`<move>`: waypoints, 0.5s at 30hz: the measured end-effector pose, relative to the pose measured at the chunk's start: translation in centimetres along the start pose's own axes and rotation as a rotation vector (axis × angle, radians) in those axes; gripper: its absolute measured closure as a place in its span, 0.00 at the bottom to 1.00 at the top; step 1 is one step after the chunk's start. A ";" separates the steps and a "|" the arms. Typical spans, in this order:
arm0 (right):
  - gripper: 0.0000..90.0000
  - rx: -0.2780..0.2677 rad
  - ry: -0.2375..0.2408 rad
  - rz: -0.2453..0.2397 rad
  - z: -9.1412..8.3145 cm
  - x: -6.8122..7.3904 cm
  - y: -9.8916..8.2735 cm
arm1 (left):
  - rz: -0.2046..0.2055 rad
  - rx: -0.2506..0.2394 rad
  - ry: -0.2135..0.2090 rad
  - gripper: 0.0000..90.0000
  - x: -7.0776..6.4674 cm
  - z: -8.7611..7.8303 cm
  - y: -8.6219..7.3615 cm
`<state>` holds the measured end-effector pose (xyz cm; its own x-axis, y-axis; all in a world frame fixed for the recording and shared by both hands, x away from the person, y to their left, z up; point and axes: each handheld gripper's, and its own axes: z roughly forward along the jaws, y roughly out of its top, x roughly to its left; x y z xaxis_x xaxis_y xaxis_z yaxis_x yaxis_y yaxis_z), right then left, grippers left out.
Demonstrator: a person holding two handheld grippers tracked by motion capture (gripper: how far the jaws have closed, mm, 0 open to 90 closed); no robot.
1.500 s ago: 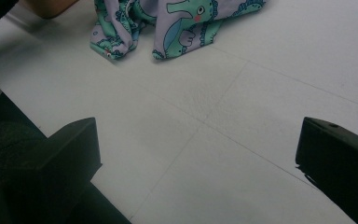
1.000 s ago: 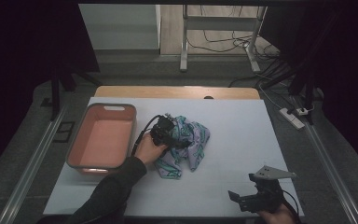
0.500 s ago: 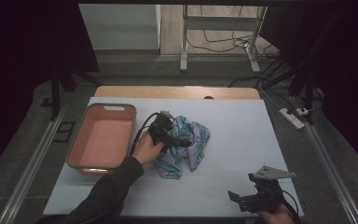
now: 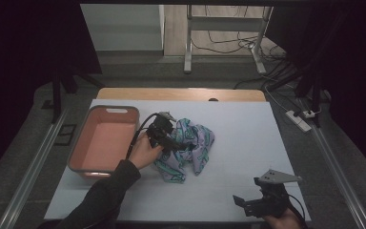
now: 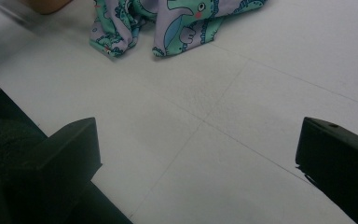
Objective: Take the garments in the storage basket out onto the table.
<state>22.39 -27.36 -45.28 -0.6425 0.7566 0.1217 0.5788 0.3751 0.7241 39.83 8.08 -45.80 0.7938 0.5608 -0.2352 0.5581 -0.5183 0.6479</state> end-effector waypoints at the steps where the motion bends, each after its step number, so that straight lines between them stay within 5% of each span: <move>1: 0.00 0.000 0.000 0.000 0.0 0.0 0.0 | -0.001 -0.005 0.001 0.00 -0.1 -0.1 -0.1; 15: 0.00 0.001 0.000 0.000 0.0 0.0 0.0 | -0.010 -0.056 -0.029 0.00 -0.4 -0.9 -1.9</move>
<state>22.38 -27.36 -45.27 -0.6421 0.7569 0.1216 0.5795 0.3755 0.7233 38.18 9.45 -46.27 0.7953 0.5467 -0.2620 0.5525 -0.4755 0.6846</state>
